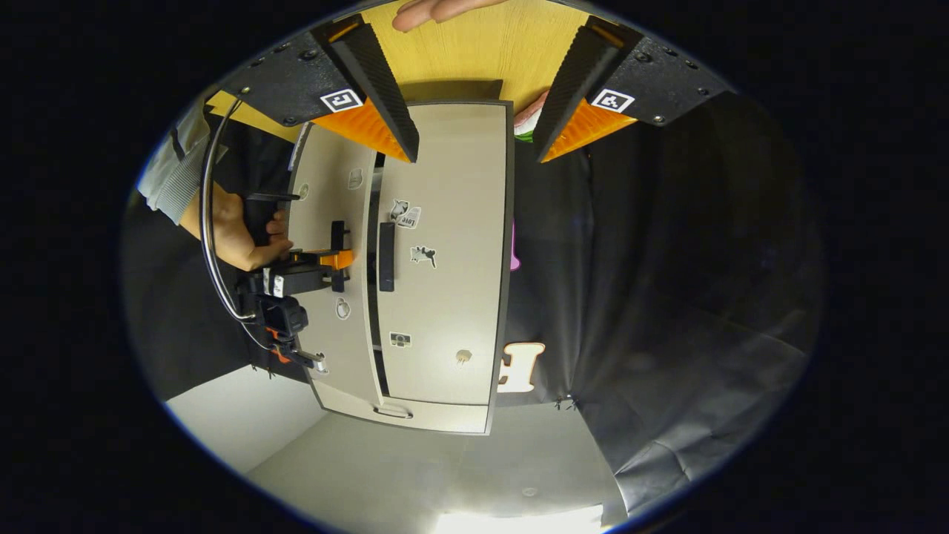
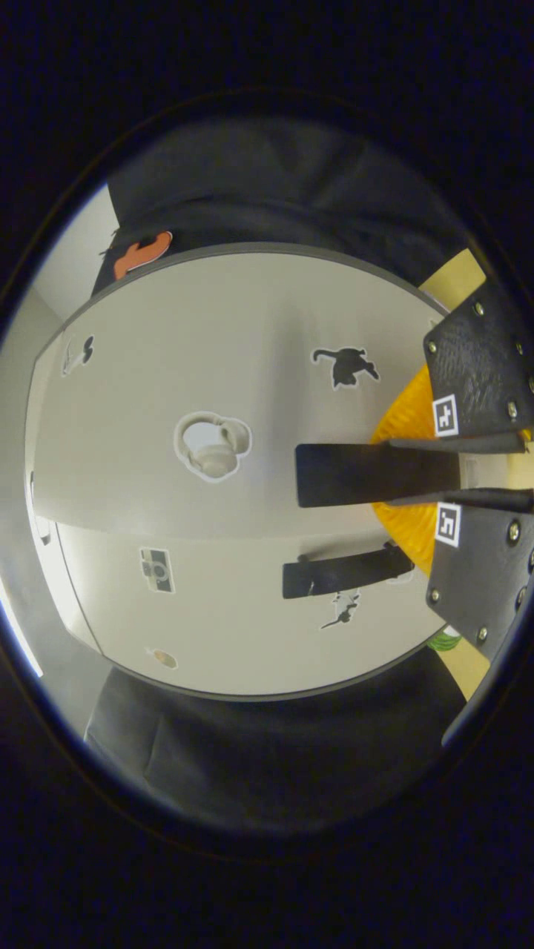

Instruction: Open the right door of the double-door shoe cabinet with the right hand, and open the left door with the left hand.

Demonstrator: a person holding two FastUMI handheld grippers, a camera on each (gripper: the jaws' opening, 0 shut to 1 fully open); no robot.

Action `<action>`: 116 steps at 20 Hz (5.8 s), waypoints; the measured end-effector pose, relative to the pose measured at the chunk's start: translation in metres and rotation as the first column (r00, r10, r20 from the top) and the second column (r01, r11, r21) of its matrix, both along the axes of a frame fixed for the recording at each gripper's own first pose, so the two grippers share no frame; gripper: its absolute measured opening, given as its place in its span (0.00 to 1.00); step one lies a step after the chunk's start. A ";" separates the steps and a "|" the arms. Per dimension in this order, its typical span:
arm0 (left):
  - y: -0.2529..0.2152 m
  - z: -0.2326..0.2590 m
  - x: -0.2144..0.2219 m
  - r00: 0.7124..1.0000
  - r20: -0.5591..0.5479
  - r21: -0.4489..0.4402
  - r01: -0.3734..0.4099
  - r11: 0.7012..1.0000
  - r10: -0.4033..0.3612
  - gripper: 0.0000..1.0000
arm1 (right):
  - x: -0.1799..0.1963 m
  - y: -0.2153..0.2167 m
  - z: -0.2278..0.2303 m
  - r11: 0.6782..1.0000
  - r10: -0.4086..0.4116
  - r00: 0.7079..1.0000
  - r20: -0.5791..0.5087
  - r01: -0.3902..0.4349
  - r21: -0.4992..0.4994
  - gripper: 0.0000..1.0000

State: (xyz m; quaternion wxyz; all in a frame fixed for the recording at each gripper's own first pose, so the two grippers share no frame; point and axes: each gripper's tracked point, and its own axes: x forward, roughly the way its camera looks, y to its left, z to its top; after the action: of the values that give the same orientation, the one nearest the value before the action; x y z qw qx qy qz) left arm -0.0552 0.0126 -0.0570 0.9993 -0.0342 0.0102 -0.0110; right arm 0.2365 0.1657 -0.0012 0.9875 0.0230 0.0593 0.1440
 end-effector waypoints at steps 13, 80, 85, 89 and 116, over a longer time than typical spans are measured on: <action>-0.010 -0.003 -0.006 0.999 0.004 -0.018 0.036 0.999 -0.036 0.96 | -0.023 -0.019 0.007 0.997 0.074 0.997 0.016 -0.074 -0.005 0.18; -0.130 0.048 0.186 0.995 0.014 0.025 0.102 0.994 -0.103 0.96 | -0.068 -0.232 0.008 0.967 -0.202 0.970 0.138 0.175 0.184 0.99; -0.141 0.056 0.236 0.996 -0.016 0.024 0.091 0.996 -0.091 0.96 | -0.103 -0.227 0.016 0.961 -0.200 0.963 0.180 0.157 0.228 0.99; -0.137 0.057 0.277 0.997 -0.053 0.015 0.054 0.998 -0.053 0.96 | -0.129 -0.212 0.016 0.969 -0.161 0.964 0.214 0.113 0.219 0.99; -0.136 0.053 0.309 0.993 -0.109 0.039 0.054 0.998 -0.049 0.25 | -0.181 -0.130 -0.016 0.995 -0.092 0.963 0.252 0.082 0.052 0.99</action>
State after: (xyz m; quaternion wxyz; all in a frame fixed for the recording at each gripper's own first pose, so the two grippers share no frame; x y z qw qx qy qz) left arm 0.2540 -0.1237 -0.0037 0.9972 -0.0135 0.0653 -0.0348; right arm 0.0559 0.0353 -0.0169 0.9917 0.0270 -0.0719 0.1034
